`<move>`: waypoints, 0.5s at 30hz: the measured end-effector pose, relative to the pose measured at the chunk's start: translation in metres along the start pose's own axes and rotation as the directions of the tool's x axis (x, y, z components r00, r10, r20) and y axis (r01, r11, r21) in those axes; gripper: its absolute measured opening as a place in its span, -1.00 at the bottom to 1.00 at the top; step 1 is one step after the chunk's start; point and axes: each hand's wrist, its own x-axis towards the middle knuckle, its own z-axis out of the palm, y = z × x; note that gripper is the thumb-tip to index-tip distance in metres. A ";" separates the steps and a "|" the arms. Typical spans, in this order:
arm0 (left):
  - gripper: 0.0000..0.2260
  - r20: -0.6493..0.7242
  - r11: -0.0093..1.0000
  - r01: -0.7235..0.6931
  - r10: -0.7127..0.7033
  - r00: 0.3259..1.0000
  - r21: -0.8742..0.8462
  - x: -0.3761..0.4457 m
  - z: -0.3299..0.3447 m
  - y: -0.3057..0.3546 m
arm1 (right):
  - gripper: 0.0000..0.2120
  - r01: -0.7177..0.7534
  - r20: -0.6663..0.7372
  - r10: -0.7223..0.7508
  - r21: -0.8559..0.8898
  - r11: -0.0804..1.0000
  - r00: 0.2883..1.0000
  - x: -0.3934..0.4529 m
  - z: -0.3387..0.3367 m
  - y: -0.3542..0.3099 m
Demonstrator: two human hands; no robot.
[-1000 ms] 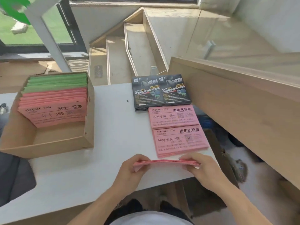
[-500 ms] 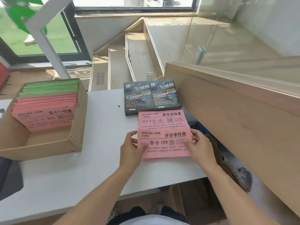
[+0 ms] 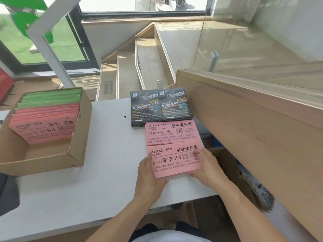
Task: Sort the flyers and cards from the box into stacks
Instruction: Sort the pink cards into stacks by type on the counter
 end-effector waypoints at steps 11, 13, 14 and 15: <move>-0.33 -0.074 0.993 -0.080 0.086 0.994 0.084 0.009 -0.005 -0.003 | -0.37 -0.008 -0.105 -0.010 -0.168 0.986 0.994 -0.001 0.000 -0.005; -0.50 -0.074 0.995 -0.086 0.090 0.993 0.055 0.015 -0.008 0.000 | -0.34 -0.016 -0.103 -0.002 -0.170 0.985 0.995 0.001 -0.001 -0.005; -0.53 -0.073 0.995 -0.086 0.089 0.993 0.047 0.017 -0.009 0.001 | -0.32 -0.015 -0.098 -0.001 -0.165 0.986 0.995 0.001 -0.001 -0.005; -0.52 -0.073 0.996 -0.081 0.084 0.994 0.046 0.018 -0.009 0.000 | -0.30 -0.015 -0.096 -0.001 -0.164 0.986 0.995 0.002 0.000 -0.005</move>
